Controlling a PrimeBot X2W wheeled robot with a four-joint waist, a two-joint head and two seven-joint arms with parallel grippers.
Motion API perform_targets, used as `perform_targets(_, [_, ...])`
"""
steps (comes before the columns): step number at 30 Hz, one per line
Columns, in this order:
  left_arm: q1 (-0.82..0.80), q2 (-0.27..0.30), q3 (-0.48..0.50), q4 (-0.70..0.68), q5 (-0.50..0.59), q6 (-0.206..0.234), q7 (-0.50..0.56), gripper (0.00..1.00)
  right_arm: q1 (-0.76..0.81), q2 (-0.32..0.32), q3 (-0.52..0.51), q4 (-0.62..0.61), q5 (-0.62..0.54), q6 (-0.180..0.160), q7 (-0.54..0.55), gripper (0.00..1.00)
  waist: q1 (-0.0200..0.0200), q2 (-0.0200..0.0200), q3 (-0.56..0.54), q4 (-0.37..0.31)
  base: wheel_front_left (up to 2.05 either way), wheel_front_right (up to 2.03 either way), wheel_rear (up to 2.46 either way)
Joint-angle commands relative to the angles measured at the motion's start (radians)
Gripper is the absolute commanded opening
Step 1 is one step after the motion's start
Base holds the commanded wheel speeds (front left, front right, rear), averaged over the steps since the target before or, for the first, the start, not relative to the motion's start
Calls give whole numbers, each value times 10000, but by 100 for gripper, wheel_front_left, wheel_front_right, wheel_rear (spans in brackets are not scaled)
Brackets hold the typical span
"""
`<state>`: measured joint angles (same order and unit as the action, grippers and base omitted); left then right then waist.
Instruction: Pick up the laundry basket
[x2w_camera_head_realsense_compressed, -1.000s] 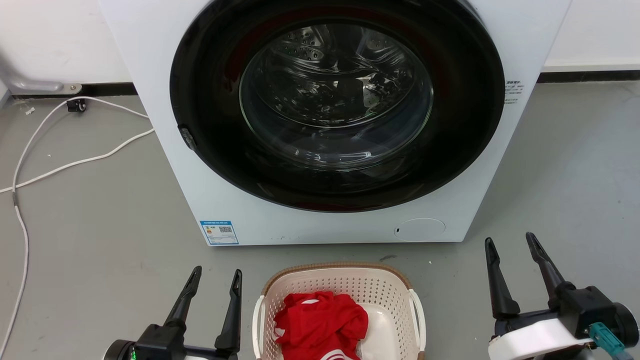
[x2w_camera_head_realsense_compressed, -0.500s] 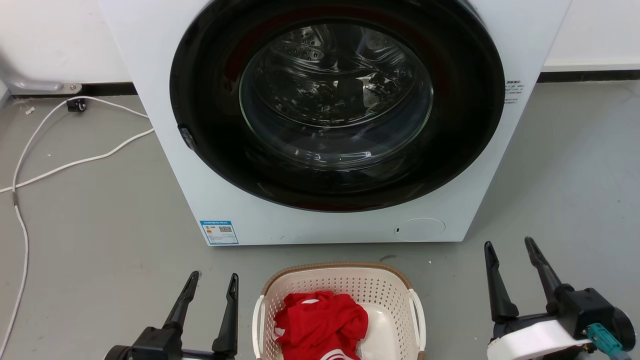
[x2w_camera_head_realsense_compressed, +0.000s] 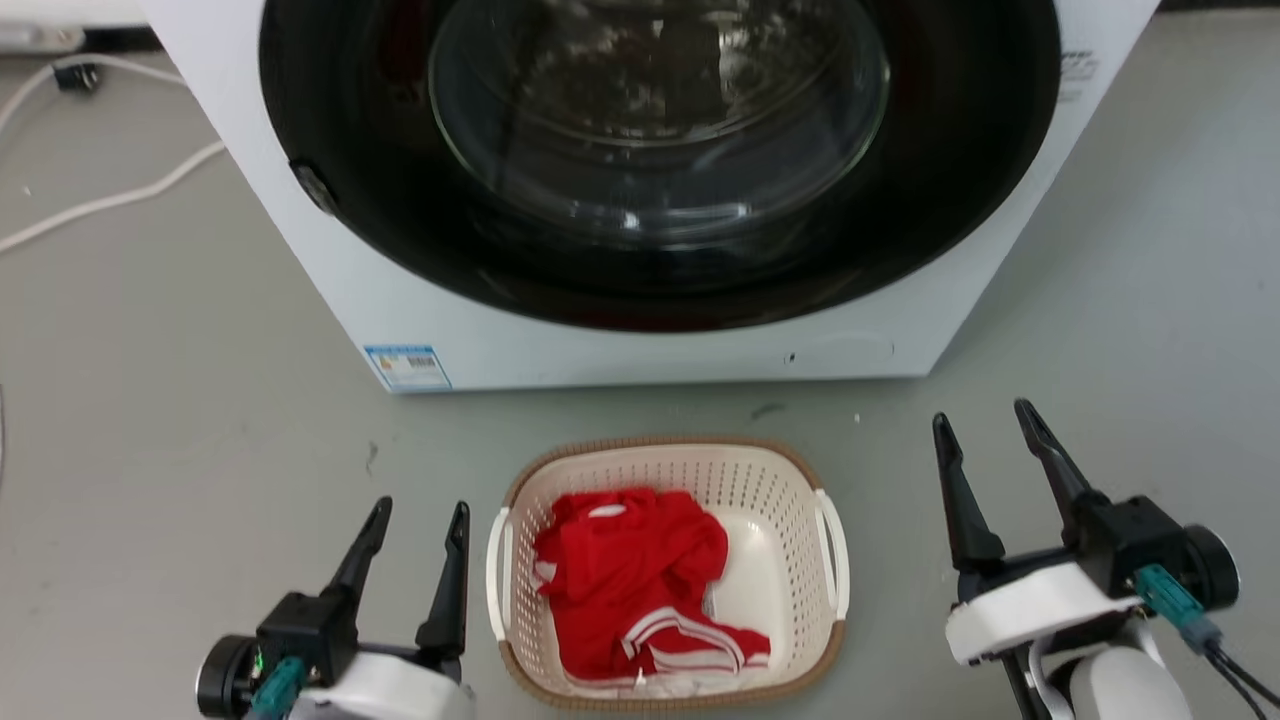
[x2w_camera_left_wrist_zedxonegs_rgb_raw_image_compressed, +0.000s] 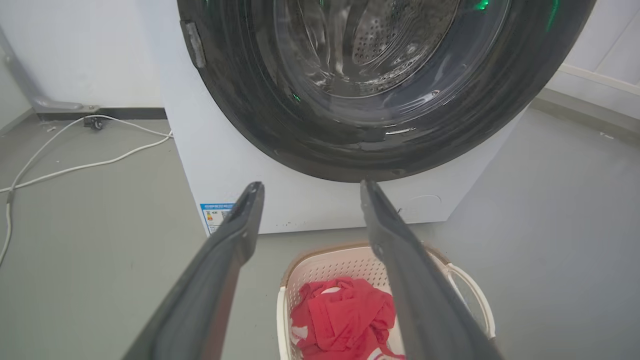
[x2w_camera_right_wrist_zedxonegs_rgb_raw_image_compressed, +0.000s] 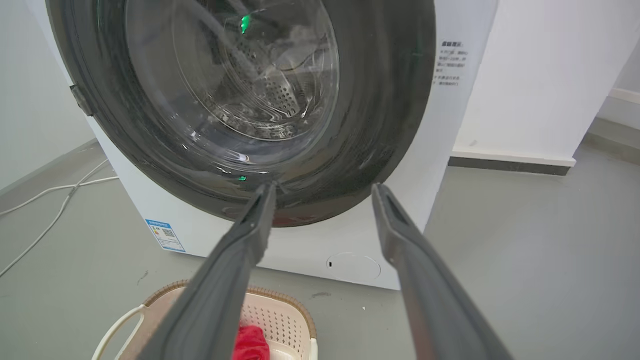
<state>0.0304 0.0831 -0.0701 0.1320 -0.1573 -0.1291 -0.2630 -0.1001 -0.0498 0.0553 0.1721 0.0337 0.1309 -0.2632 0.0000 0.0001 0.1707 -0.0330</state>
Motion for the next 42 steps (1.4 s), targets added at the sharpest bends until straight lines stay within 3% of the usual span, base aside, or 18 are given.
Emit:
perform_targets(1, [-336, 120, -50, 152, -84, -19, -26, 100, -271, -9, 14, 101, -92, -3, -24, 100, 0, -1, 897, -106, 0, 0, 0])
perform_targets(7, [-1652, 742, -562, 1476, -651, -19, -28, 100, -1083, -6, -111, 956, -337, -5, 0, 100, 0, -1, 2125, 32, 0, 0, 0])
perform_targets(13, [-3202, 1476, -1777, 3404, -1343, -20, -28, 100, -2042, -8, -41, 1985, -611, -5, 432, 100, 0, -1, 3314, 160, 0, 0, 0])
perform_targets(21, [-5190, 2203, -3218, 5379, -2606, -20, -28, 100, -3662, -18, 234, 3755, -263, -5, 1729, 100, 0, -1, 4699, 93, 0, 0, 0])
perform_targets(25, [-6138, 2505, -4428, 6235, -3590, -20, 75, 100, -4500, -3, 459, 4726, -37, -5, 2516, 100, 0, -1, 5143, 111, 0, 0, 0])
perform_targets(33, [-7821, 3208, -6899, 6812, -5785, -10, 1436, 100, -5940, -4, 685, 6346, 391, -5, 3878, 100, 0, -1, 5895, 213, 0, 0, 0])
perform_targets(42, [-8966, 3763, -8993, 6770, -7651, -10, 2515, 100, -7203, -7, 980, 7884, 655, -5, 4892, 100, 0, -1, 6518, 333, 0, 0, 0])
